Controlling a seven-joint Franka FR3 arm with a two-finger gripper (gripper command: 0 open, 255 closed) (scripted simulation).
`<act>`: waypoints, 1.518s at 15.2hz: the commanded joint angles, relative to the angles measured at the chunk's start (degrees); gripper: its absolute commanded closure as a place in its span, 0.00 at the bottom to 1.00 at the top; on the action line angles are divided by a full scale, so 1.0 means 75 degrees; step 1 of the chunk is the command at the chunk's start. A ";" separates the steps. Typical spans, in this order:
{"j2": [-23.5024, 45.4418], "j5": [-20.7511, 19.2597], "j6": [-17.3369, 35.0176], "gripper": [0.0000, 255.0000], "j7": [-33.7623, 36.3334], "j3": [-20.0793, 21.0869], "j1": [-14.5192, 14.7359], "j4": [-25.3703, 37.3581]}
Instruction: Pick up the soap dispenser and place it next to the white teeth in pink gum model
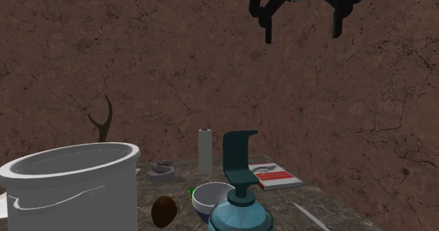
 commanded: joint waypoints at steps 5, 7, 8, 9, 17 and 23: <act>-0.0713 0.0056 0.1174 0.00 -0.0770 -0.0060 0.0437 -0.1480; -0.1028 0.0077 0.1760 0.00 -0.1160 -0.0106 0.0667 -0.2182; -0.1174 0.0086 0.2055 0.00 -0.1357 -0.0134 0.0783 -0.2524; -0.1312 0.0093 0.2352 0.00 -0.1555 -0.0164 0.0900 -0.2861; -0.1972 0.0068 0.4798 0.00 -0.3154 -0.0546 0.1812 -0.5250; -0.1368 0.0080 0.5757 0.00 -0.3164 -0.0571 0.1868 -0.5603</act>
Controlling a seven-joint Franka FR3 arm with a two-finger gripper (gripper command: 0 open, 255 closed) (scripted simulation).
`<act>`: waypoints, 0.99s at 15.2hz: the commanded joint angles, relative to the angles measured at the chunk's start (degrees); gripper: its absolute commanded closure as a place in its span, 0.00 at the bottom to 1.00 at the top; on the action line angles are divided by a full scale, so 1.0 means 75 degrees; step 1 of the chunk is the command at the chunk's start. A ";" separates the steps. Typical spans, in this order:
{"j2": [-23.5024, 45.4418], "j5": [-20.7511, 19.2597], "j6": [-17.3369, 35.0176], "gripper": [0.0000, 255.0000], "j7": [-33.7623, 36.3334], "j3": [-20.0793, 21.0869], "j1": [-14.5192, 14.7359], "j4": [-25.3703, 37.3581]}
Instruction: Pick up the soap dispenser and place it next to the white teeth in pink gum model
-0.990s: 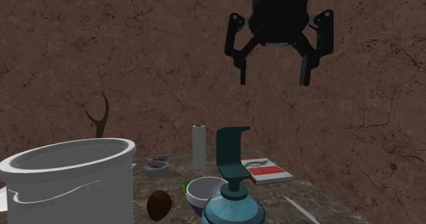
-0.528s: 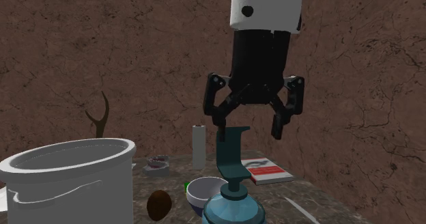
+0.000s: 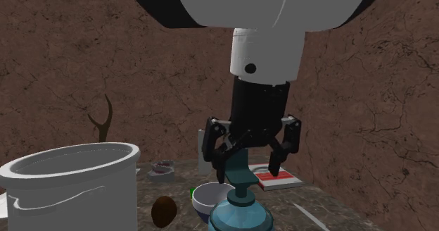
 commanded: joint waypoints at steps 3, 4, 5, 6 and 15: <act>0.0279 0.0010 0.0436 0.00 -0.0003 -0.0007 0.0034 -0.0147; 0.0280 0.0010 0.0437 0.00 -0.0003 -0.0007 0.0034 -0.0147; 0.0280 0.0010 0.0437 0.00 -0.0003 -0.0007 0.0034 -0.0147; 0.0280 0.0010 0.0437 0.00 -0.0003 -0.0007 0.0034 -0.0147; 0.0278 0.0010 0.0435 1.00 -0.0003 -0.0008 0.0033 -0.0147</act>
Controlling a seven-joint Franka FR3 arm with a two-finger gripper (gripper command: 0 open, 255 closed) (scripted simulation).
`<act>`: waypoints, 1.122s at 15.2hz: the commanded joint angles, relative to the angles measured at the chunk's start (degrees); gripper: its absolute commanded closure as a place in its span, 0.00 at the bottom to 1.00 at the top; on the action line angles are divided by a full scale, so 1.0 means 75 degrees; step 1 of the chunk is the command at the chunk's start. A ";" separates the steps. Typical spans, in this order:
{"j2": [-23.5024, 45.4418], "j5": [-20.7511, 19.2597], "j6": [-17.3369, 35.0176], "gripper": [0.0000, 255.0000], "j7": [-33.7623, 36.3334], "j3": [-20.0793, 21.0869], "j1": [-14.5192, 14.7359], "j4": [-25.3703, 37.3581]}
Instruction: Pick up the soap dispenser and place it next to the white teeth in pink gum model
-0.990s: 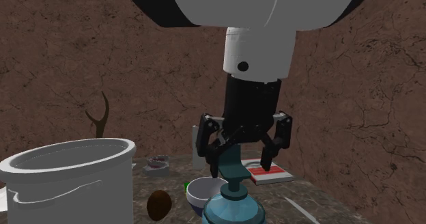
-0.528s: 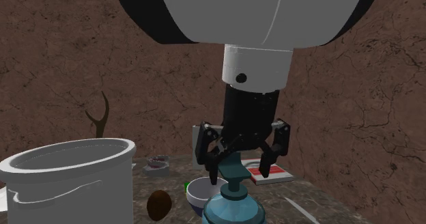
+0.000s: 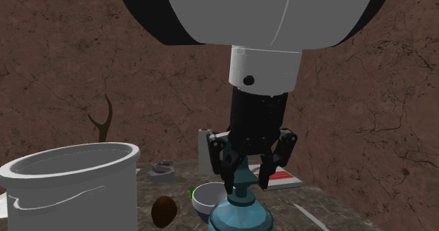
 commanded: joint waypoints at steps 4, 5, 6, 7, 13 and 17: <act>0.0003 0.0000 0.0000 1.00 0.0001 0.0001 0.0001 -0.0003; -0.0063 0.0002 -0.0144 1.00 0.0011 0.0011 0.0001 0.0075; -0.0119 0.0005 -0.0282 1.00 0.0021 0.0021 0.0001 0.0156; -0.0173 0.0007 -0.0418 1.00 0.0030 0.0030 0.0002 0.0239; -0.0409 0.0026 -0.1177 1.00 0.0082 0.0082 0.0012 0.0765; -0.0494 0.0038 -0.1637 1.00 0.0114 0.0112 0.0023 0.1142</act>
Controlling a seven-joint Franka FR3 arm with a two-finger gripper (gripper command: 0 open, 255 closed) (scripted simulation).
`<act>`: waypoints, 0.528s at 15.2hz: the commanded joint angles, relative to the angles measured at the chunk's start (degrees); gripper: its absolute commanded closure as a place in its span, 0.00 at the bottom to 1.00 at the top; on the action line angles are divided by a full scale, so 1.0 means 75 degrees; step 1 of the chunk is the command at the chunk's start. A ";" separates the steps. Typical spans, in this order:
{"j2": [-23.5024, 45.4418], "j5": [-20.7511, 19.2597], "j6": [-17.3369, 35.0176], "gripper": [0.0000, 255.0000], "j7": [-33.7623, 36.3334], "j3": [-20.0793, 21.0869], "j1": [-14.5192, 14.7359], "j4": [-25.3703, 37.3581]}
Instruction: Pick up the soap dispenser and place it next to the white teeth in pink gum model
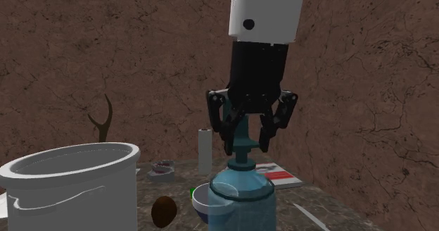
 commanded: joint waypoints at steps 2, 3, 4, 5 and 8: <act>-0.0030 0.0006 -0.0322 1.00 0.0012 0.0011 0.0005 0.0294; -0.0038 0.0009 -0.0429 1.00 0.0019 0.0017 0.0008 0.0394; -0.0043 0.0012 -0.0534 1.00 0.0026 0.0024 0.0012 0.0494; -0.0046 0.0016 -0.0638 1.00 0.0032 0.0030 0.0015 0.0595; -0.0041 0.0025 -0.0942 1.00 0.0052 0.0047 0.0025 0.0905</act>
